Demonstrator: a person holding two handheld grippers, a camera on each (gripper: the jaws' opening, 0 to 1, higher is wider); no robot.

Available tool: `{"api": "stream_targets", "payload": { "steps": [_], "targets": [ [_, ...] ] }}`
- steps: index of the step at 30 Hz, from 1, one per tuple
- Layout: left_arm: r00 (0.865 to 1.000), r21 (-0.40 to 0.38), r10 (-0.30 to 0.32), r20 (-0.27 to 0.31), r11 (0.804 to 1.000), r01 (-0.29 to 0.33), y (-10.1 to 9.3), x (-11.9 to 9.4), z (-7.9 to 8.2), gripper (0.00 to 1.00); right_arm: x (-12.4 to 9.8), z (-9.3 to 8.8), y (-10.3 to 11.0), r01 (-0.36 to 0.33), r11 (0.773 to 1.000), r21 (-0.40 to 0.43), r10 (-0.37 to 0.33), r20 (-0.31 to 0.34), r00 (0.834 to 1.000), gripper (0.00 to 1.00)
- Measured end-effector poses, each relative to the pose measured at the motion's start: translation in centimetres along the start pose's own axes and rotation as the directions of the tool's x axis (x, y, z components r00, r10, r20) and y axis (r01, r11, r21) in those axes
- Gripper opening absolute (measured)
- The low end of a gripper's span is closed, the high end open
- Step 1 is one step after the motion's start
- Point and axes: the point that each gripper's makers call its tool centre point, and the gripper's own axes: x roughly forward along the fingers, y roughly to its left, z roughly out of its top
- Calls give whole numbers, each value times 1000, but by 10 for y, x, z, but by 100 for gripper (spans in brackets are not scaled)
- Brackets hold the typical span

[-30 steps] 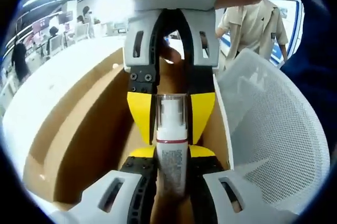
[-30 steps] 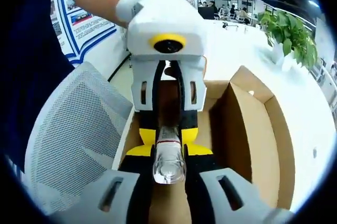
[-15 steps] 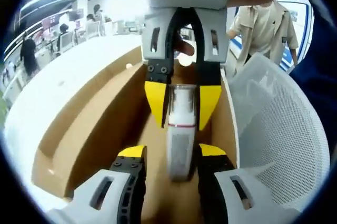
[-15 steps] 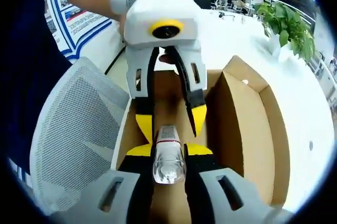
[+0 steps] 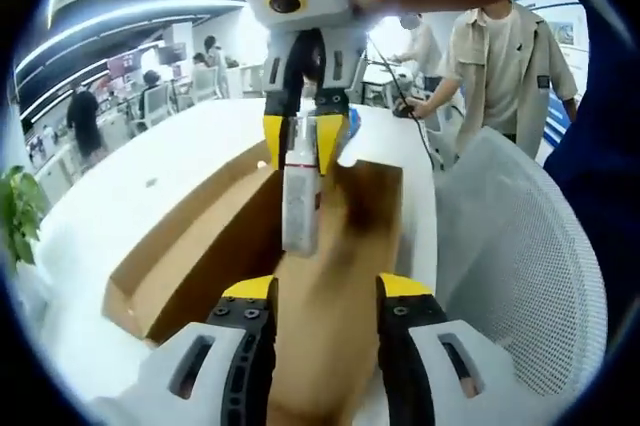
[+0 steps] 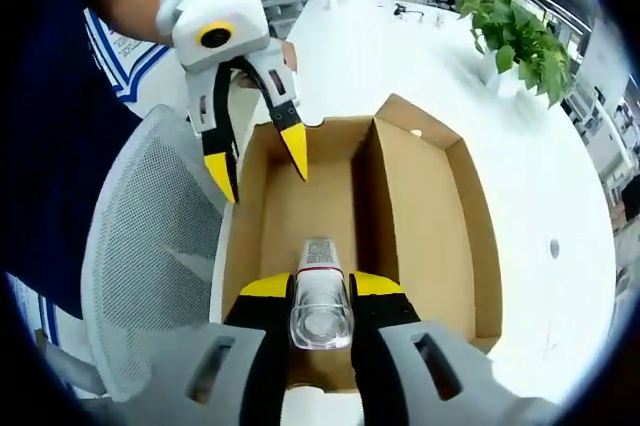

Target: Operate the shoe box by opening the lid, removing the specified soft item, and placing it in the target area until the item is outside and the box remains undamaged.

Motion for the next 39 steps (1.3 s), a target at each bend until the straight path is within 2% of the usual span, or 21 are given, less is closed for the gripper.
{"api": "stream_targets", "payload": {
  "steps": [3, 8, 12, 15, 23, 28, 34, 39],
  "targets": [
    [999, -28, 31, 29, 999, -30, 2, -5, 3, 42, -12, -4, 0, 7, 1000, -4, -7, -19, 1000, 18],
    [999, -32, 47, 20, 998, -46, 4, -6, -2, 44, -32, -10, -4, 31, 1000, -3, -31, -46, 998, 18],
    [999, -32, 40, 23, 999, -39, 2, -5, -1, 44, -47, -16, -5, 46, 999, -4, -46, -73, 996, 18],
    [999, -25, 34, 19, 999, -34, 1, -1, 1, 42, -60, -27, -5, 51, 998, -22, -54, -126, 991, 18],
    [999, -21, 25, 39, 999, -25, -1, 7, 10, 42, -90, -48, -10, 62, 997, -33, -68, -210, 975, 18],
    [998, -26, 26, 50, 999, -25, -4, 8, 12, 41, -107, -69, -19, 84, 996, -34, -90, -263, 961, 18],
    [999, -32, 26, 40, 999, -25, -7, 10, 9, 41, -125, -106, -33, 104, 994, -22, -105, -344, 933, 18],
    [999, -40, 22, 32, 999, -20, -10, 14, 6, 41, -131, -135, -43, 114, 994, 0, -105, -387, 916, 18]
  ]
}}
